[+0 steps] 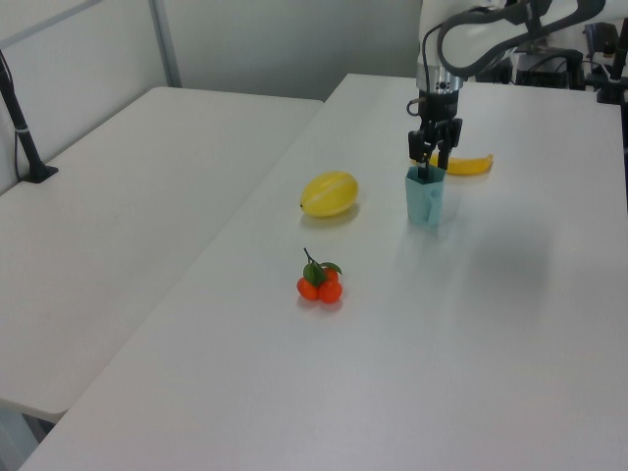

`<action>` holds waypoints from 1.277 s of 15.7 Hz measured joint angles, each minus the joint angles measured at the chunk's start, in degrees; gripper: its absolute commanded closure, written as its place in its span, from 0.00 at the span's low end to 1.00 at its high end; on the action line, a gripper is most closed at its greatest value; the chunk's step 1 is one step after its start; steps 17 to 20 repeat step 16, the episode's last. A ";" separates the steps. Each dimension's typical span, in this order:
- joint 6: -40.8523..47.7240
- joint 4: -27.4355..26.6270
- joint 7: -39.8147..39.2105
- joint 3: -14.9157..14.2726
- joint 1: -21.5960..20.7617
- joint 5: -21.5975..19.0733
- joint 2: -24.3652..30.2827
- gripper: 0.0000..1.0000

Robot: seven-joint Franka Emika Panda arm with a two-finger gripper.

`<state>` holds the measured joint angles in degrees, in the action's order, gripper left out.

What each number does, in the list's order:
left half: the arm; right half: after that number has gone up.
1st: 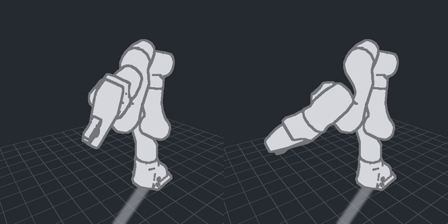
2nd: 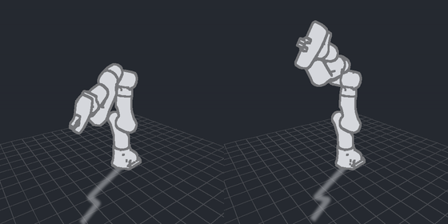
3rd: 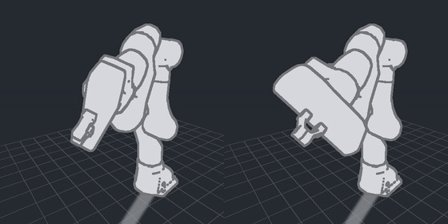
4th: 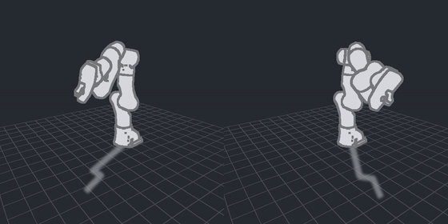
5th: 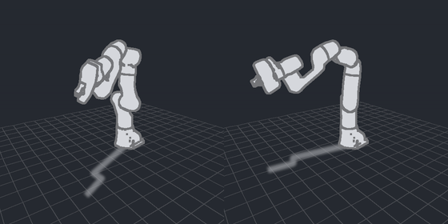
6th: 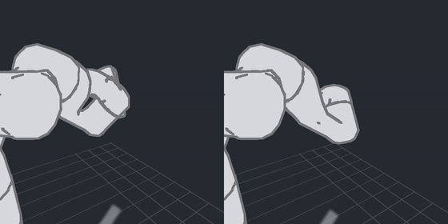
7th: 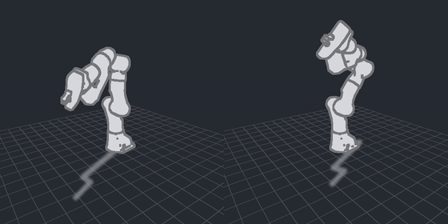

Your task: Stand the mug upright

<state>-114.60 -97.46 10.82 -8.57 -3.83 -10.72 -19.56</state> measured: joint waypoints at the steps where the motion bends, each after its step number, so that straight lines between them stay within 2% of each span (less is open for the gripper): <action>1: 1.29 0.60 -0.42 -0.08 0.00 0.23 0.77 0.00; 7: 4.61 3.84 -1.22 -0.35 2.25 4.07 6.68 0.00; 13: 10.82 4.58 -8.93 -0.40 7.77 4.96 13.64 0.00; 20: 11.61 4.60 -9.22 -0.39 8.18 4.97 14.35 0.00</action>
